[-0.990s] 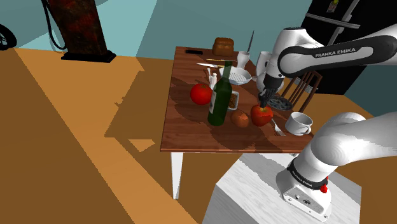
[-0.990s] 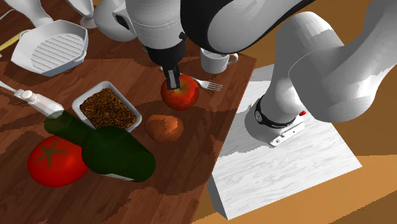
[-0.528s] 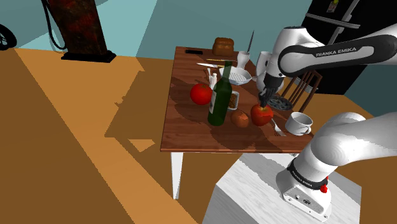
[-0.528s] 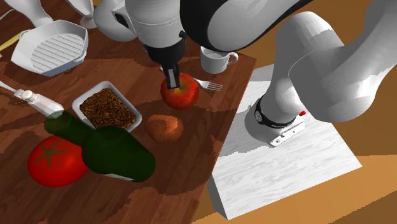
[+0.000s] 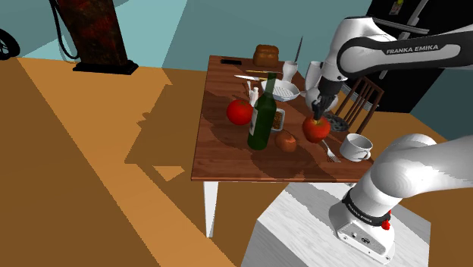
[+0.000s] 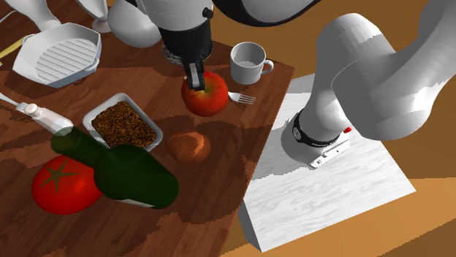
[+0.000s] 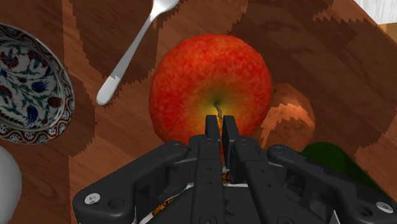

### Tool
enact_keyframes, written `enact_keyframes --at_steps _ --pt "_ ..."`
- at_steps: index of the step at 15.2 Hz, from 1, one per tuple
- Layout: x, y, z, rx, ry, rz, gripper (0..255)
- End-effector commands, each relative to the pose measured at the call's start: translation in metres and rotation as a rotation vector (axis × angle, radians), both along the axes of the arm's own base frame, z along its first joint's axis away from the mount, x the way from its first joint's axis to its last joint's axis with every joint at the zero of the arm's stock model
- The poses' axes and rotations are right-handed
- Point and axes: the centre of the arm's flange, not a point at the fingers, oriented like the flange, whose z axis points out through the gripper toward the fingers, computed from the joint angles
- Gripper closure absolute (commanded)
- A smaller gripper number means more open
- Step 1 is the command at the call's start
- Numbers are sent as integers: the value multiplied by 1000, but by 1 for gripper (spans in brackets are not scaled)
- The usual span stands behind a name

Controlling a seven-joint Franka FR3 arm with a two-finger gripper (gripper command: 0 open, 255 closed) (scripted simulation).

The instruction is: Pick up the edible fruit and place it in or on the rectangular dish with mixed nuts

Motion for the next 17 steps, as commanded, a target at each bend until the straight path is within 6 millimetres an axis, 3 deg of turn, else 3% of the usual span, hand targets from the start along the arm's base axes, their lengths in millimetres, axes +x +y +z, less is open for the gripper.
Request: enact_keyframes --at_steps 1,15,17 --pt "0 0 10 0 0 0 255" --pt "0 0 79 0 0 0 255" --pt "25 -3 87 0 0 0 255"
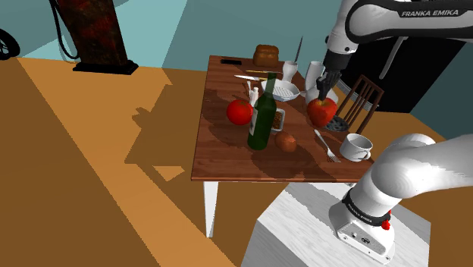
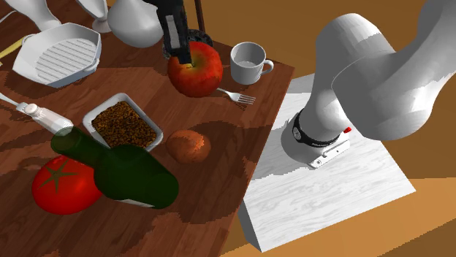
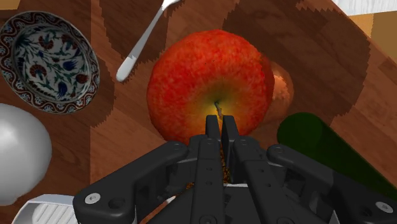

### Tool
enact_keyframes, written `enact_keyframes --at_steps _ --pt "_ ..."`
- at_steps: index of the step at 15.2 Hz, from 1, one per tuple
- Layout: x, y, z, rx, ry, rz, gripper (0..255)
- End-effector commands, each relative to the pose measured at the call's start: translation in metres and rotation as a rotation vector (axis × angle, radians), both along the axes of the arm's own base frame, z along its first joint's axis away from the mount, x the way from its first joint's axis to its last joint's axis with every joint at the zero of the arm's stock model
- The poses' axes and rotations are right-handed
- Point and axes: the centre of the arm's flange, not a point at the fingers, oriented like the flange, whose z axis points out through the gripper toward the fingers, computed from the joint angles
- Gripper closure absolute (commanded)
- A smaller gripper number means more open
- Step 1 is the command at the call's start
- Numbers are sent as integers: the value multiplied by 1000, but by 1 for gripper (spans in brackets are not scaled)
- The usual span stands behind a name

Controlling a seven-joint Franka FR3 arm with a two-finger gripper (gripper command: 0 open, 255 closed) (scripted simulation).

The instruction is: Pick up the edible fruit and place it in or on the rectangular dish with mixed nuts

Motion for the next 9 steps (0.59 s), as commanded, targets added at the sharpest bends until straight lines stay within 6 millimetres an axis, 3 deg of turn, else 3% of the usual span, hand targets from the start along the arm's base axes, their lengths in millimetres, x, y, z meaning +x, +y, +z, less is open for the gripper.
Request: enact_keyframes --at_steps 1,9 --pt "23 -3 8 0 0 0 255" --pt "123 -16 40 0 0 0 255"
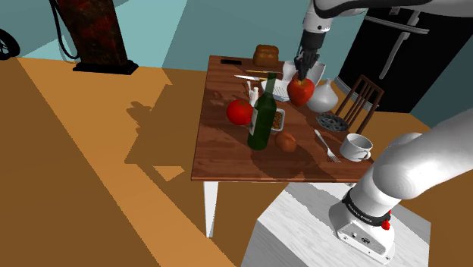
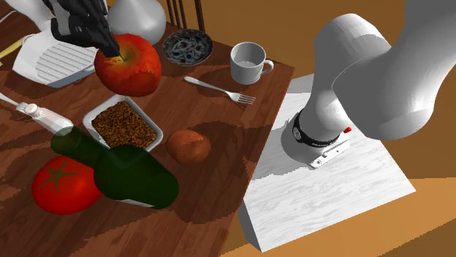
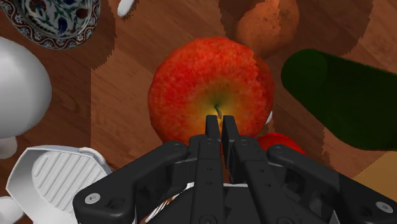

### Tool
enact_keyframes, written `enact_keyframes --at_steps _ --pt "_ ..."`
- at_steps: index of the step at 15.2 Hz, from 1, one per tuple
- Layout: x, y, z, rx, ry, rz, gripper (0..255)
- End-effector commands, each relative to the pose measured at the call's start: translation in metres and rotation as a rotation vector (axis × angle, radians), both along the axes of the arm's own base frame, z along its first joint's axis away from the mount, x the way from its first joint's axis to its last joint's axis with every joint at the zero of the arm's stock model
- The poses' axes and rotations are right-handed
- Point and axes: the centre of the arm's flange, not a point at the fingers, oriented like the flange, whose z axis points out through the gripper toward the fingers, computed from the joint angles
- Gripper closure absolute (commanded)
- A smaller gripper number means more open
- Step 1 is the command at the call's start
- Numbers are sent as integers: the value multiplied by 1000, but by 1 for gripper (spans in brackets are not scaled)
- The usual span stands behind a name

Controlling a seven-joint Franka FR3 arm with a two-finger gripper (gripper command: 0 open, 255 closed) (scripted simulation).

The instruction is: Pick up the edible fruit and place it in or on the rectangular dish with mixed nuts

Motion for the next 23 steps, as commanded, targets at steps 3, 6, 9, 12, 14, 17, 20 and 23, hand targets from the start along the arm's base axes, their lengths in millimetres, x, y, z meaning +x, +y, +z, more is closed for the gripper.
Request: enact_keyframes --at_steps 3,6,9,12,14,17,20,23 --pt "52 -7 16 0 0 0 255" --pt "90 -11 28 0 0 0 255" --pt "105 -13 22 0 0 0 255" --pt "105 -13 7 0 0 0 255" --pt "105 -13 -4 0 0 0 255" --pt "105 -13 -20 0 0 0 255" --pt "105 -13 -36 0 0 0 255" --pt "105 -13 -51 0 0 0 255"
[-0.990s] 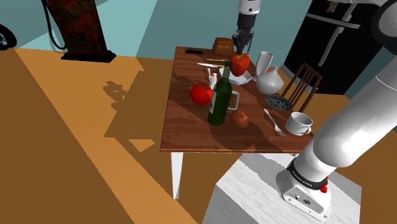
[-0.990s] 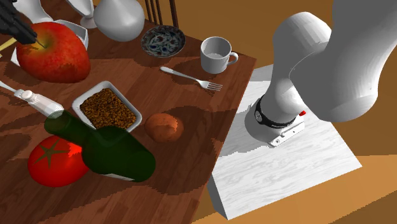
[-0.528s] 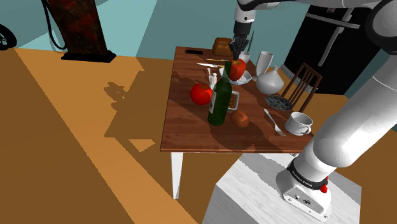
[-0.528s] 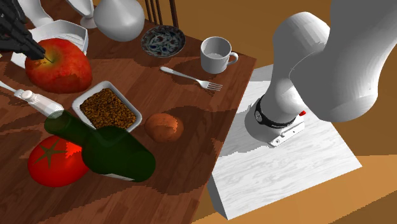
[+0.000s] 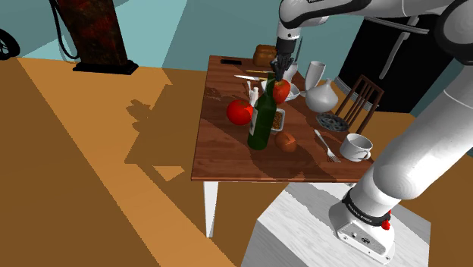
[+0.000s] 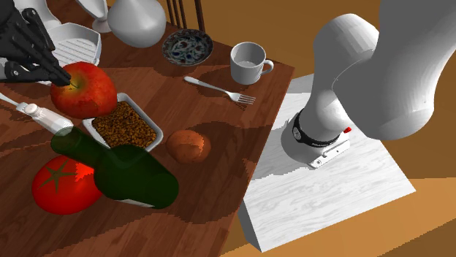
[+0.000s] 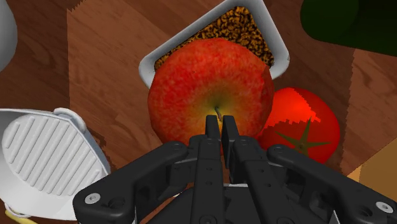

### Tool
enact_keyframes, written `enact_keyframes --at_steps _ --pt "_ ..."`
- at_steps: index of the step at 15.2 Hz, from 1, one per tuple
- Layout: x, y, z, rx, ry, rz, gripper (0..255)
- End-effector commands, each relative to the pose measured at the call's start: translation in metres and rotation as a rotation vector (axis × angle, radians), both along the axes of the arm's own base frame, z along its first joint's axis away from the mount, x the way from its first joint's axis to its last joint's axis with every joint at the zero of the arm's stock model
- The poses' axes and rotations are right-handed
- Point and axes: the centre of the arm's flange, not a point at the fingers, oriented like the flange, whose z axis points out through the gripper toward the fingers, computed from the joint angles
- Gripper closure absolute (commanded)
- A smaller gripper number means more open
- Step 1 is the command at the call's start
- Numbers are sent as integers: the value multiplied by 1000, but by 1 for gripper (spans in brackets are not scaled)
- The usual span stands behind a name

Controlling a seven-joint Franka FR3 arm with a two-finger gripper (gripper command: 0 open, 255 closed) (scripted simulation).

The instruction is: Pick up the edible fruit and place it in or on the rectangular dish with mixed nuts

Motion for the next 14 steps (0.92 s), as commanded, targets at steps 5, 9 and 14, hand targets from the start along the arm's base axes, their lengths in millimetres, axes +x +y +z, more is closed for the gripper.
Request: enact_keyframes --at_steps 5,9,14 --pt "0 -1 -32 0 -1 0 255" --pt "0 -1 -53 0 -1 0 255" --pt "0 -1 -64 0 -1 0 255"
